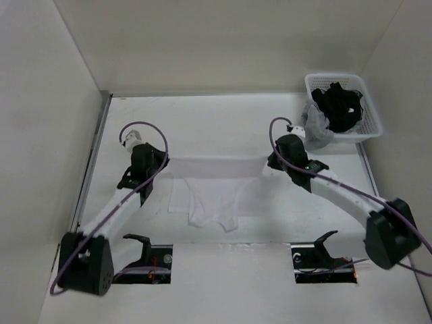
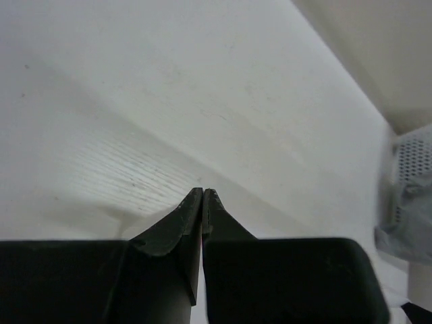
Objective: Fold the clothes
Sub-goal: Fold the tank top
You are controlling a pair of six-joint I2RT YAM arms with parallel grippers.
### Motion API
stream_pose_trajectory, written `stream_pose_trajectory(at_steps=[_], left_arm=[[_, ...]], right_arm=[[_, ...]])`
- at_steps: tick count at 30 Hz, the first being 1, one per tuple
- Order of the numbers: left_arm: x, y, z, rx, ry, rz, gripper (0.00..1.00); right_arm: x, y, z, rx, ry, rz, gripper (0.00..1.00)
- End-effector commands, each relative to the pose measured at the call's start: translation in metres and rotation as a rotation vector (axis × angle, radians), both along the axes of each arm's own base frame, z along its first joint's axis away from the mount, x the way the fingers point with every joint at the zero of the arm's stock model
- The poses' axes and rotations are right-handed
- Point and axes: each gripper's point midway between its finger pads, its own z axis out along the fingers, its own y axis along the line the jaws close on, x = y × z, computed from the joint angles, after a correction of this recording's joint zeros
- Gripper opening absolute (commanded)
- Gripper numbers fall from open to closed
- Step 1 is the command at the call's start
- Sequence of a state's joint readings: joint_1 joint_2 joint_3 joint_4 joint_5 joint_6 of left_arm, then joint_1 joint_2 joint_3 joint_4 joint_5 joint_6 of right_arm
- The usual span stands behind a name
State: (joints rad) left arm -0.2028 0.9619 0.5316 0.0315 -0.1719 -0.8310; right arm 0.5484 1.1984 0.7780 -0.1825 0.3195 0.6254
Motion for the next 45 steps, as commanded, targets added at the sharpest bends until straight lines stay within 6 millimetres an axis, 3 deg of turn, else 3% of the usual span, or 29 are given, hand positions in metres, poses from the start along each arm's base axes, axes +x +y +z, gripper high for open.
stream_pose_trajectory(at_steps=[1, 4, 6, 9, 11, 14, 25, 31, 39, 42, 45], left_arm=[[0.064, -0.002, 0.024, -0.045, -0.148, 0.049, 0.0], [0.111, -0.009, 0.021, -0.039, -0.138, 0.043, 0.0], [0.13, -0.01, 0.027, -0.034, -0.148, 0.043, 0.0], [0.142, -0.01, 0.039, -0.042, -0.175, 0.042, 0.01], [0.141, -0.011, 0.042, -0.041, -0.181, 0.037, 0.01], [0.125, -0.009, 0.027, -0.045, -0.158, 0.036, 0.01], [0.029, 0.0, -0.015, -0.073, -0.115, 0.003, 0.02], [-0.007, 0.005, -0.045, -0.088, -0.063, -0.014, 0.02], [-0.05, 0.001, -0.084, -0.088, 0.016, -0.041, 0.04], [-0.063, 0.005, -0.1, -0.088, 0.055, -0.031, 0.14], [-0.066, 0.009, -0.093, -0.105, 0.027, -0.012, 0.23]], right_arm=[[0.065, 0.026, 0.039, 0.128, -0.147, 0.084, 0.03], [0.116, 0.028, 0.032, 0.118, -0.121, 0.083, 0.03], [0.141, 0.026, 0.028, 0.125, -0.1, 0.072, 0.03], [0.159, 0.028, 0.035, 0.153, -0.108, 0.069, 0.03], [0.159, 0.028, 0.039, 0.16, -0.114, 0.072, 0.03], [0.142, 0.023, 0.03, 0.151, -0.094, 0.068, 0.04], [0.06, 0.012, -0.017, 0.204, -0.034, 0.045, 0.04], [0.013, 0.017, -0.06, 0.181, 0.06, 0.061, 0.04], [-0.02, 0.009, -0.104, 0.17, 0.176, 0.002, 0.05], [-0.02, 0.008, -0.108, 0.169, 0.183, -0.002, 0.21], [-0.011, 0.008, -0.097, 0.171, 0.151, 0.004, 0.41]])
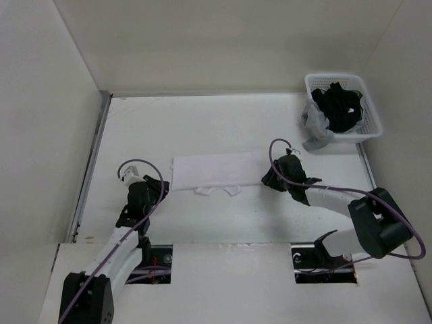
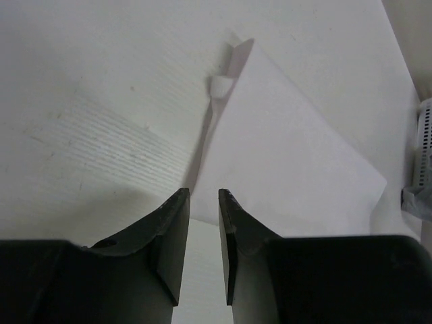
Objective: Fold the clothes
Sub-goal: Fold the tank top
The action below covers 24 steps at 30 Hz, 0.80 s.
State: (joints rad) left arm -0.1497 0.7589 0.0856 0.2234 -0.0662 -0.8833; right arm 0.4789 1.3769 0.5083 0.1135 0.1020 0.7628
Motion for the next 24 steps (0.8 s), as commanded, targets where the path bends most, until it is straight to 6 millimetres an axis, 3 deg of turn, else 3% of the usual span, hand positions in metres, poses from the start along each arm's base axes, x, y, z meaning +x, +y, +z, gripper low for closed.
stream_pose_trajectory(at_steps=[1, 5, 13, 22, 24], left_arm=[[-0.002, 0.003, 0.014, -0.025, -0.043, 0.021, 0.23], [0.004, 0.005, 0.039, -0.011, -0.099, 0.036, 0.25], [0.027, -0.038, 0.068, -0.012, -0.151, -0.067, 0.24], [0.033, -0.063, 0.086, -0.02, -0.209, -0.127, 0.24], [0.034, -0.066, 0.088, -0.023, -0.216, -0.133, 0.24]], right_arm=[[0.024, 0.002, 0.024, 0.019, -0.089, -0.024, 0.44], [0.041, 0.006, 0.029, 0.029, -0.096, 0.017, 0.5], [0.056, 0.025, 0.012, 0.206, -0.021, 0.071, 0.44], [0.055, 0.041, 0.001, 0.347, 0.036, 0.094, 0.22], [0.055, 0.04, 0.0, 0.369, 0.036, 0.087, 0.13]])
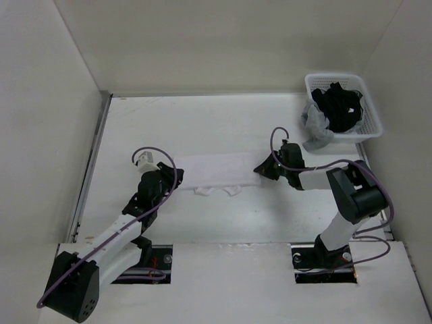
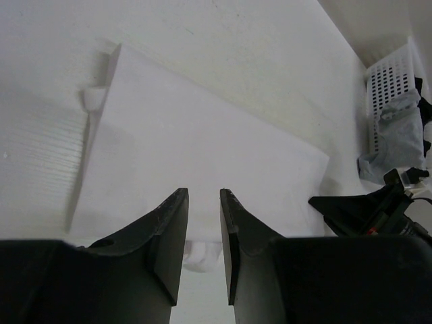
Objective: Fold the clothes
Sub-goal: Fold the tank top
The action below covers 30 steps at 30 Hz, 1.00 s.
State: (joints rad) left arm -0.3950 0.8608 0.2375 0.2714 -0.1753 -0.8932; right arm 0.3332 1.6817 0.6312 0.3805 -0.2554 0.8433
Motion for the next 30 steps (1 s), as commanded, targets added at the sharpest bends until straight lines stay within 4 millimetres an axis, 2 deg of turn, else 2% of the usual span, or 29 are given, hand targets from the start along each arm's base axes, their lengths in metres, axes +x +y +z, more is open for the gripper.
stream_pose_trajectory(at_steps=[1, 5, 10, 13, 17, 20, 26, 30], left_arm=[[0.015, -0.007, 0.036, -0.038, -0.111, 0.003, 0.24], [0.013, -0.019, 0.036, -0.044, -0.113, -0.034, 0.23], [0.01, -0.042, 0.04, -0.054, -0.126, -0.095, 0.23], [0.008, -0.049, 0.042, -0.064, -0.131, -0.113, 0.23], [0.006, -0.05, 0.047, -0.072, -0.143, -0.12, 0.23], [0.003, -0.046, 0.051, -0.082, -0.157, -0.117, 0.23], [-0.001, -0.03, 0.055, -0.087, -0.172, -0.083, 0.23], [-0.003, -0.018, 0.059, -0.098, -0.189, -0.061, 0.23]], right_arm=[[0.003, 0.003, 0.007, 0.079, -0.013, -0.008, 0.07], [0.003, -0.022, 0.035, 0.096, -0.114, -0.094, 0.03], [-0.01, -0.038, 0.081, 0.016, -0.216, -0.124, 0.03], [-0.015, -0.032, 0.109, -0.065, -0.27, -0.109, 0.03], [-0.019, -0.001, 0.141, -0.183, -0.324, -0.034, 0.04], [-0.016, 0.035, 0.154, -0.22, -0.335, 0.039, 0.05], [-0.011, 0.11, 0.154, -0.279, -0.312, 0.154, 0.05], [-0.009, 0.163, 0.138, -0.331, -0.271, 0.215, 0.06]])
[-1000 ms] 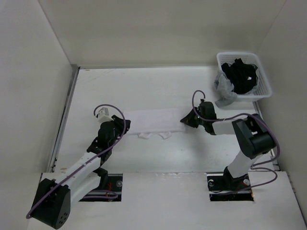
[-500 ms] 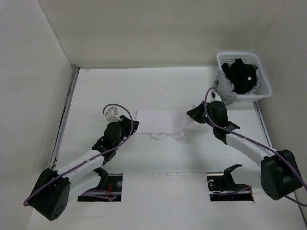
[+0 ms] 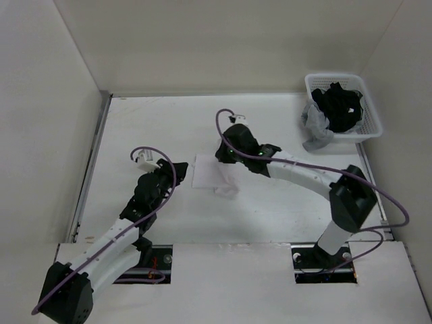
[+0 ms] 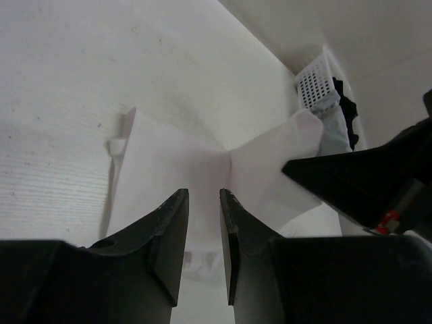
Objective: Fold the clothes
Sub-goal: Fold the tank top
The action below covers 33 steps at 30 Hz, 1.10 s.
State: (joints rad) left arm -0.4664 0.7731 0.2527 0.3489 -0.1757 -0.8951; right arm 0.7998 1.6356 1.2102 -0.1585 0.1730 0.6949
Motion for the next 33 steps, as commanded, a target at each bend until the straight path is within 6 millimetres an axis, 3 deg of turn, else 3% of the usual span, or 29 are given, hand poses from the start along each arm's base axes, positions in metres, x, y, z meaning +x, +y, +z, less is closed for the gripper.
stream_pose_trajectory(at_steps=[1, 4, 6, 9, 11, 16, 21, 23, 30, 33], left_arm=[[-0.001, 0.008, 0.008, -0.028, -0.026, 0.014, 0.23], [-0.001, 0.017, 0.01, -0.041, -0.031, 0.026, 0.23], [-0.001, 0.022, 0.012, -0.052, -0.035, 0.035, 0.24], [-0.001, 0.029, 0.013, -0.058, -0.035, 0.04, 0.25], [0.0, 0.029, 0.016, -0.063, -0.038, 0.036, 0.25], [0.004, 0.017, 0.017, -0.068, -0.031, 0.005, 0.25], [0.005, -0.016, 0.013, -0.043, -0.015, -0.074, 0.26], [0.003, -0.032, 0.01, -0.011, -0.007, -0.113, 0.28], [0.006, -0.077, -0.009, 0.064, -0.006, -0.188, 0.29], [0.004, -0.086, -0.014, 0.06, 0.01, -0.217, 0.12]], right_arm=[[0.003, 0.032, -0.009, -0.078, 0.012, 0.006, 0.06], [0.003, 0.063, -0.029, -0.084, 0.054, 0.02, 0.09], [0.0, 0.08, -0.039, -0.075, 0.076, 0.021, 0.2], [-0.005, 0.089, -0.034, -0.043, 0.075, 0.021, 0.41], [-0.01, 0.085, -0.017, -0.007, 0.043, 0.022, 0.45], [-0.032, 0.051, 0.012, 0.052, -0.026, 0.025, 0.45], [-0.053, 0.002, 0.011, 0.076, -0.084, -0.001, 0.11], [-0.063, -0.02, 0.012, 0.086, -0.12, -0.016, 0.04], [-0.102, -0.08, 0.018, 0.192, -0.16, -0.074, 0.03], [-0.113, -0.09, 0.02, 0.248, -0.151, -0.077, 0.03]])
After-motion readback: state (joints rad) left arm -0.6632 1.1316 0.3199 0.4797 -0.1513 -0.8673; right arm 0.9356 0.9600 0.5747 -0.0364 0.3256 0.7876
